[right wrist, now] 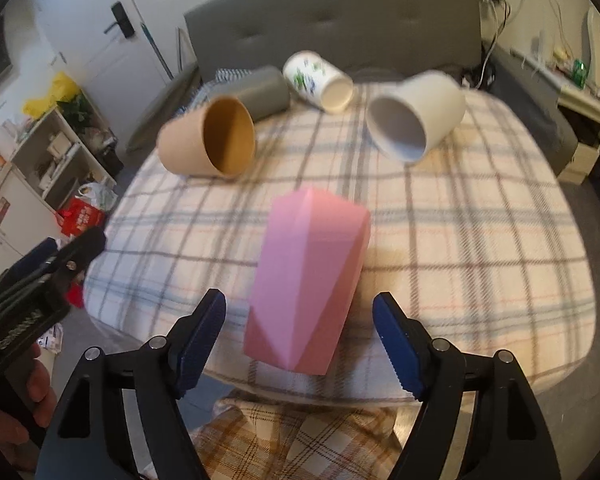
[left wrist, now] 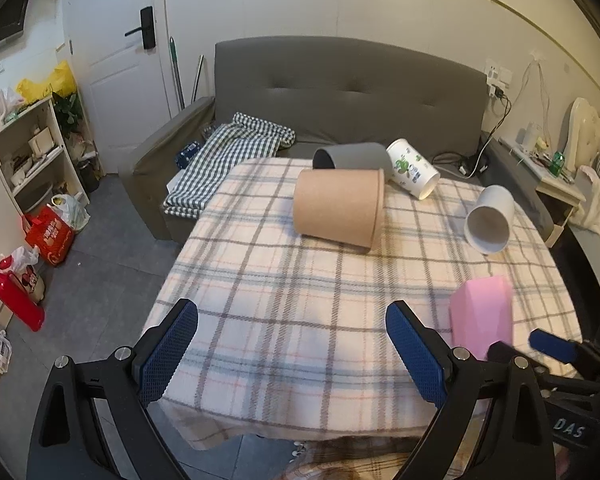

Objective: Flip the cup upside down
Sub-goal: 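Pass the pink cup toward the left gripper while the left gripper closes on it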

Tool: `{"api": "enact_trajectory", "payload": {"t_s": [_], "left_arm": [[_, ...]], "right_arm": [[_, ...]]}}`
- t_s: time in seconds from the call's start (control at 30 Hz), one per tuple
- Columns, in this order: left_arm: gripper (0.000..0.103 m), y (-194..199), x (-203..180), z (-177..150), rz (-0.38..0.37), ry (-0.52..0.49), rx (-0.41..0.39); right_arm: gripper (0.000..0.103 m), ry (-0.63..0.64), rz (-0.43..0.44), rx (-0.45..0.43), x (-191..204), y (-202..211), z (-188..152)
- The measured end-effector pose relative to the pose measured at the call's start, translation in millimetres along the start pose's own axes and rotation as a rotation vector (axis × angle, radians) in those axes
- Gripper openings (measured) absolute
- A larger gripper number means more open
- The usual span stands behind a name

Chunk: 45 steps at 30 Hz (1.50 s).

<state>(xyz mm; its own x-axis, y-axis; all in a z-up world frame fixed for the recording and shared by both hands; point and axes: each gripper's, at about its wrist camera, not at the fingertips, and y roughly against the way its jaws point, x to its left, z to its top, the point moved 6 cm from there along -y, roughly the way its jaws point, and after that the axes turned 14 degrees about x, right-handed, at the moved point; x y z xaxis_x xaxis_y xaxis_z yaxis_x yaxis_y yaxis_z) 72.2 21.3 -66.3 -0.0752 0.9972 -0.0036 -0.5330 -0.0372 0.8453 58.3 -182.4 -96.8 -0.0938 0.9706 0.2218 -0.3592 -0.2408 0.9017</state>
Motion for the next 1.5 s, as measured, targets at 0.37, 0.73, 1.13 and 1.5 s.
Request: {"api": "enact_trajectory", "payload": {"t_s": [0.37, 0.73, 1.13, 1.5], "left_arm": [[0.098, 29.7, -52.8, -14.7, -0.115, -0.035, -0.023], [0.098, 7.8, -108.3, -37.6, -0.158, -0.112, 0.025], [0.096, -26.1, -138.7, -59.0, -0.196, -0.183, 0.084], [0.095, -54.1, -144.6, -66.5, -0.212, -0.205, 0.126]], "right_arm": [[0.079, -0.081, -0.160, -0.185, -57.5, 77.7, -7.1], [0.079, -0.171, -0.205, -0.190, -113.7, 74.0, -18.7], [0.079, -0.241, -0.196, -0.123, -147.2, 32.5, -25.7], [0.079, -0.259, -0.185, -0.064, -153.1, 4.3, -32.8]]}}
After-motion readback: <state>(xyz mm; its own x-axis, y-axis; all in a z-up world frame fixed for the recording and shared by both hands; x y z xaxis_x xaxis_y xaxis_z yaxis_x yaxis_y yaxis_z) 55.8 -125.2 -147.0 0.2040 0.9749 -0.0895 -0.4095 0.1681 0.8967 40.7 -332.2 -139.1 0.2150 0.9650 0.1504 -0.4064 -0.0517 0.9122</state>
